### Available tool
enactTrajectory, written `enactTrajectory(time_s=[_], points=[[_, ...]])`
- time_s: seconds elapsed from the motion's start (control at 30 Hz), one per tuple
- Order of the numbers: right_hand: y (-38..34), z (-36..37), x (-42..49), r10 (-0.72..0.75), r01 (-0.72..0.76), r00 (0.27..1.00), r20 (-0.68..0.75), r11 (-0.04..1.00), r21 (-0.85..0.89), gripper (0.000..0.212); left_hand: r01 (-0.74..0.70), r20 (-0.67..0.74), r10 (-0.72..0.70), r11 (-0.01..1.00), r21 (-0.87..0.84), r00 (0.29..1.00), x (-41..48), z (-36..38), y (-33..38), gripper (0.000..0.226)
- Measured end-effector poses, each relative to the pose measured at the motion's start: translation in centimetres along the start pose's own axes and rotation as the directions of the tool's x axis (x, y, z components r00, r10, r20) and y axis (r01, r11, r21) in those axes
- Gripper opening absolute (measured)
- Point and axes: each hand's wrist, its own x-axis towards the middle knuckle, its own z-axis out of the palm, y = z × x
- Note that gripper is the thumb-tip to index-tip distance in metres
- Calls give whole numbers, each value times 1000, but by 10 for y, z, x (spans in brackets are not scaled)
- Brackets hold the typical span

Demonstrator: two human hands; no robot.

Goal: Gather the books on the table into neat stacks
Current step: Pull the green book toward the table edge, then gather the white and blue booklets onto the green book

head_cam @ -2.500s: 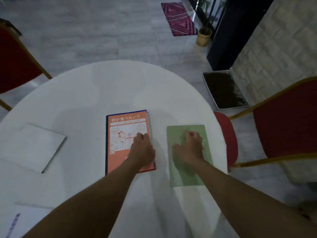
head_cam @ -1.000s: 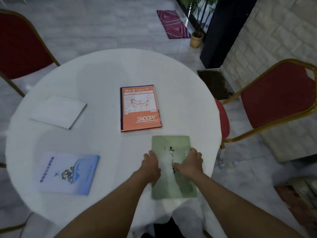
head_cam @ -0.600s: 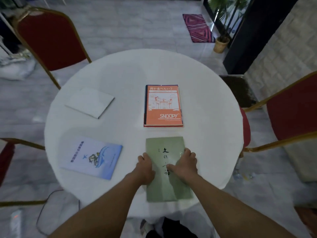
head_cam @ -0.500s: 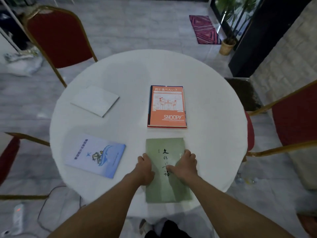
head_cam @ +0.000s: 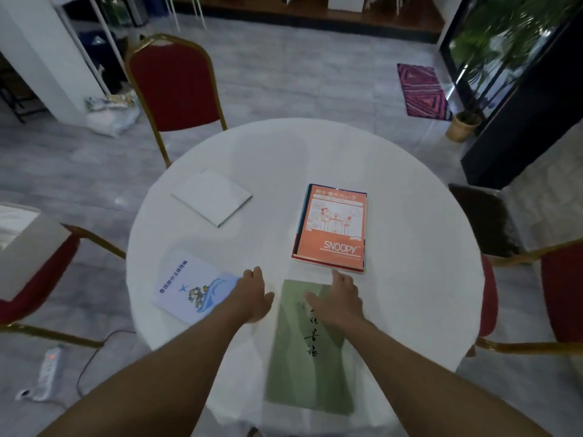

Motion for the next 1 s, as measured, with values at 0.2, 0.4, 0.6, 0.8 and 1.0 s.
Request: enactTrajectory(time_s=[0.2, 0.4, 0.6, 0.8, 1.0], points=[[-39, -11, 22, -181, 182, 980, 87, 983, -5, 102, 56, -122, -70, 991, -118, 990, 13, -34, -22, 68], [-87, -2, 50, -233, 233, 970, 74, 972, 10, 99, 91, -137, -115, 981, -169, 984, 42, -62, -61, 70], [-126, 22, 87, -225, 229, 965, 134, 973, -22, 104, 159, -93, -177, 971, -180, 980, 82, -78, -99, 77], [-160, 60, 109, -218, 235, 943, 251, 971, -42, 108, 238, 41, -235, 968, -86, 971, 99, -69, -151, 97], [-187, 87, 123, -233, 271, 941, 246, 953, -136, 105, 123, 90, -124, 992, 16, 988, 111, -44, -181, 107]])
